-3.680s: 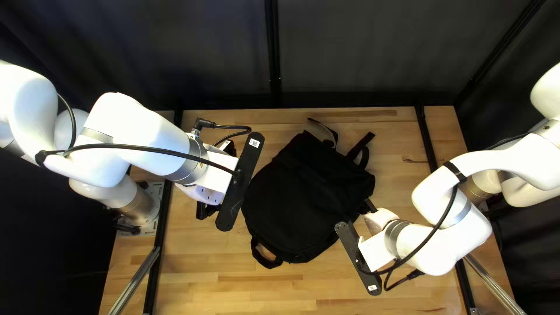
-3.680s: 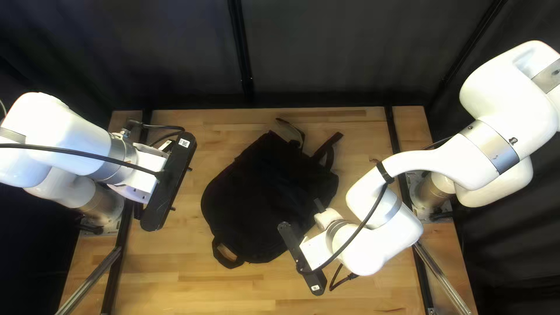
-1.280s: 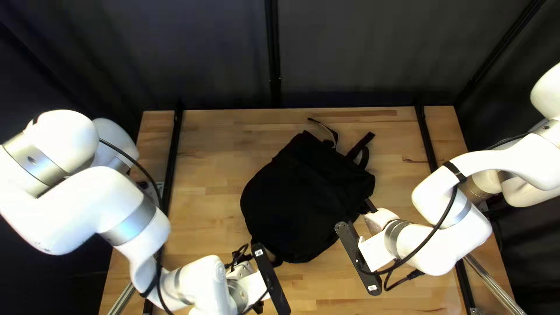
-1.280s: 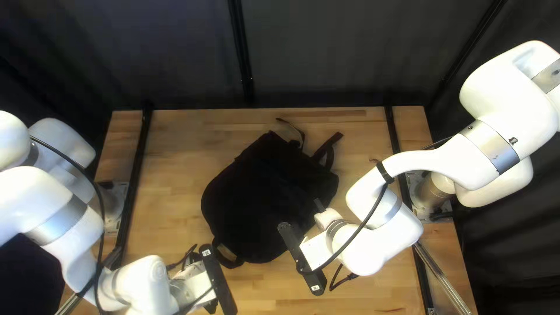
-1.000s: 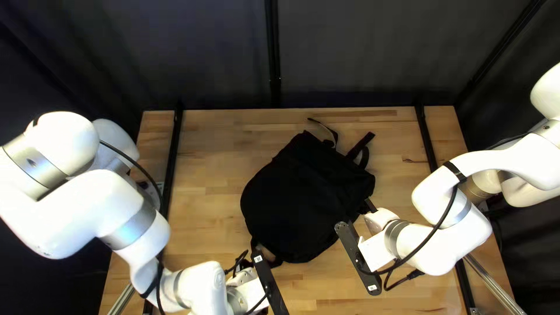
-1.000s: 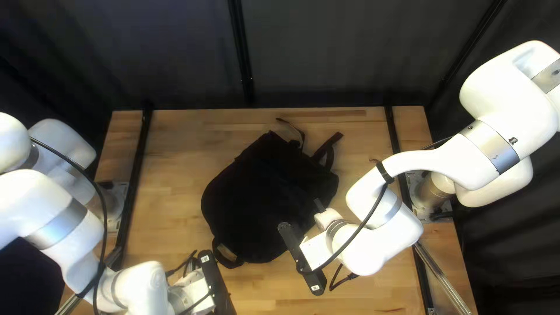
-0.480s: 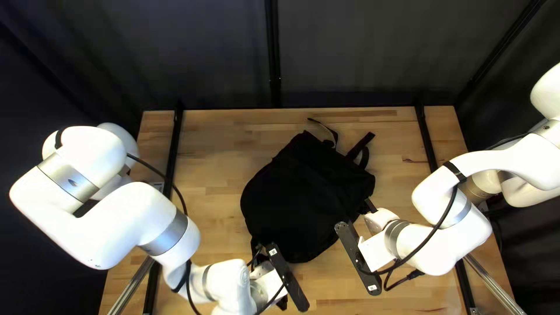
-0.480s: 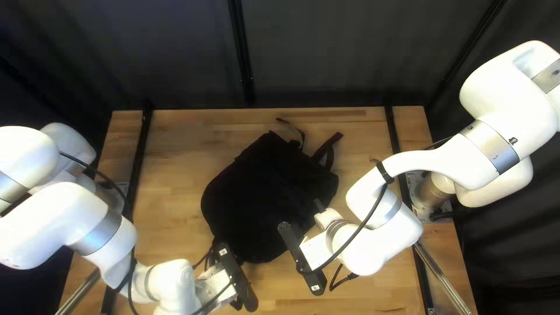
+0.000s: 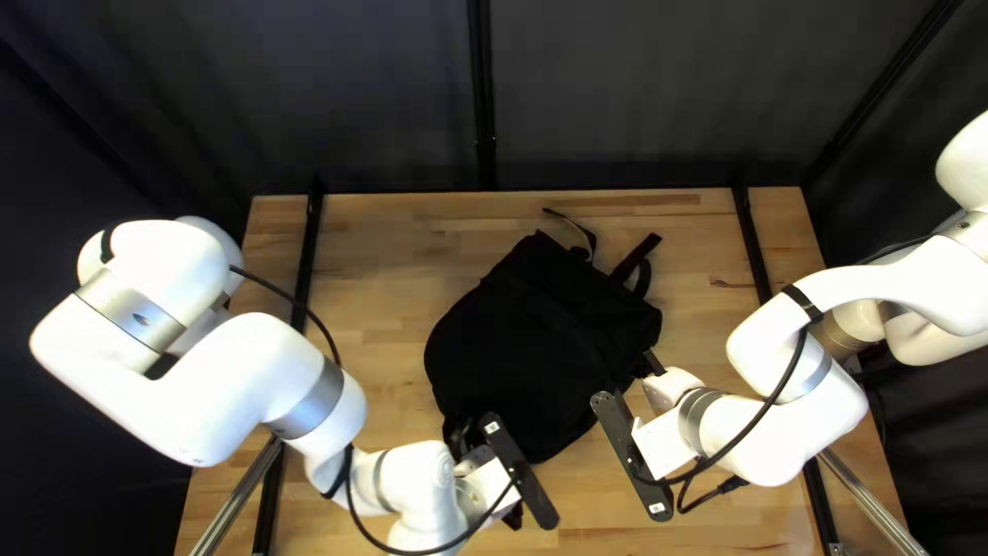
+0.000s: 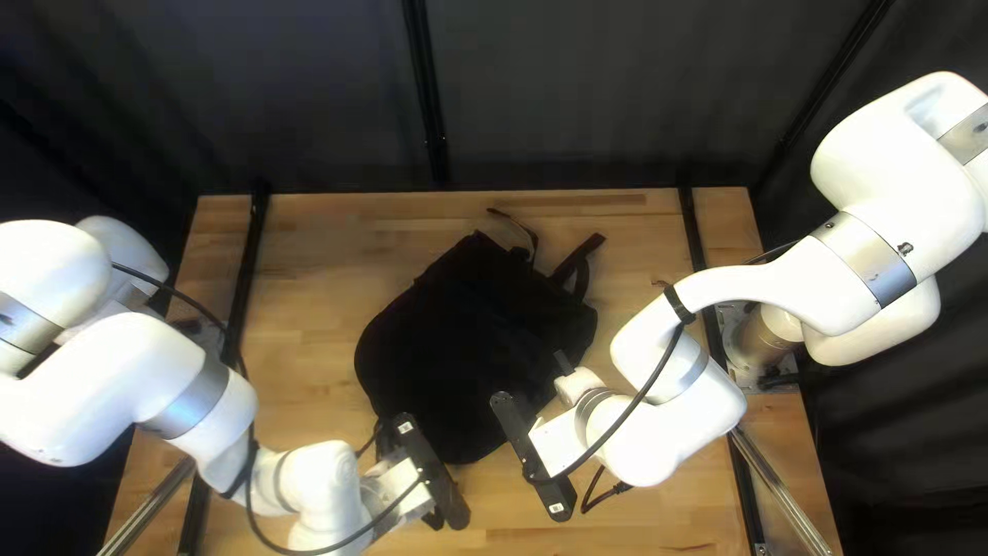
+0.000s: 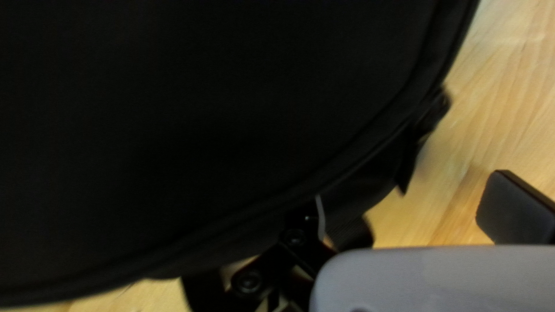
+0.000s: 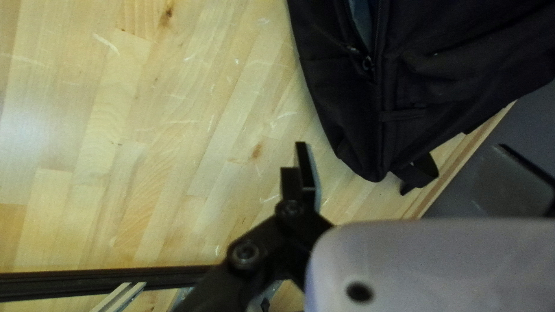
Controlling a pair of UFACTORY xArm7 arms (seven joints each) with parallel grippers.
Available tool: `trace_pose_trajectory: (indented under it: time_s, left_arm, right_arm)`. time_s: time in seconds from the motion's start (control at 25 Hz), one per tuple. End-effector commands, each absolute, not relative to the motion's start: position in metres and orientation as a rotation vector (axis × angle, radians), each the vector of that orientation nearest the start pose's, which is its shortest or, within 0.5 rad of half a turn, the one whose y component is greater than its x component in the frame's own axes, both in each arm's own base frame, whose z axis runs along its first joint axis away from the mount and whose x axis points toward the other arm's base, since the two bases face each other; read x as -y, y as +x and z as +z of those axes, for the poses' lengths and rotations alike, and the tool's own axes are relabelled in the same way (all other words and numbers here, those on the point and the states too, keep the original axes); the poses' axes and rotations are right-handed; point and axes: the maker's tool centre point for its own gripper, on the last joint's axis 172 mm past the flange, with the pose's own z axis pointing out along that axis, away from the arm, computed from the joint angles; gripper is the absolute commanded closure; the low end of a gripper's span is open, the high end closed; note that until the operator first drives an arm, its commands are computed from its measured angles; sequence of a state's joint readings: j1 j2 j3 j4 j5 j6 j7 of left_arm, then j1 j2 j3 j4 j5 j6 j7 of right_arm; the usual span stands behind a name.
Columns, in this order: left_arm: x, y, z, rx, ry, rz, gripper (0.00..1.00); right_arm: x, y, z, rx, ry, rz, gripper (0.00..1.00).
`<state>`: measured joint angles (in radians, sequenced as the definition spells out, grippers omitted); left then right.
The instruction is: Remove a lunch box from a kids backpack
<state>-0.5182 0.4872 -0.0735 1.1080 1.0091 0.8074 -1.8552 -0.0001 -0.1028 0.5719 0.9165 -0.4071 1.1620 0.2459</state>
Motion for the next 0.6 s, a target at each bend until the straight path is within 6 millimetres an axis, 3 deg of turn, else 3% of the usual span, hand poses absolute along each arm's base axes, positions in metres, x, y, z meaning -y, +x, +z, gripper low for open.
trace_pose_trajectory:
  time_s: [0.04, 0.08, 0.4, 0.44, 0.6]
  left_arm:
    - [0.194, 0.503, 0.023, 0.650, -2.616, -0.719, 0.88]
    - [0.193, 0.502, 0.024, 0.650, -2.615, -0.718, 0.92]
    - [0.198, 0.483, 0.037, 0.631, -2.600, -0.714, 0.93]
    - [0.198, 0.480, 0.038, 0.626, -2.600, -0.712, 1.00]
    - [0.198, 0.472, 0.041, 0.615, -2.601, -0.699, 1.00]
  right_arm:
    - [-0.139, 0.385, 0.187, 0.911, -3.469, -0.028, 0.00]
    - [-0.139, 0.385, 0.187, 0.911, -3.469, -0.028, 0.00]
    - [-0.139, 0.385, 0.187, 0.911, -3.469, -0.028, 0.00]
    - [-0.139, 0.385, 0.187, 0.911, -3.469, -0.028, 0.00]
    - [-0.139, 0.385, 0.187, 0.911, -3.469, -0.028, 0.00]
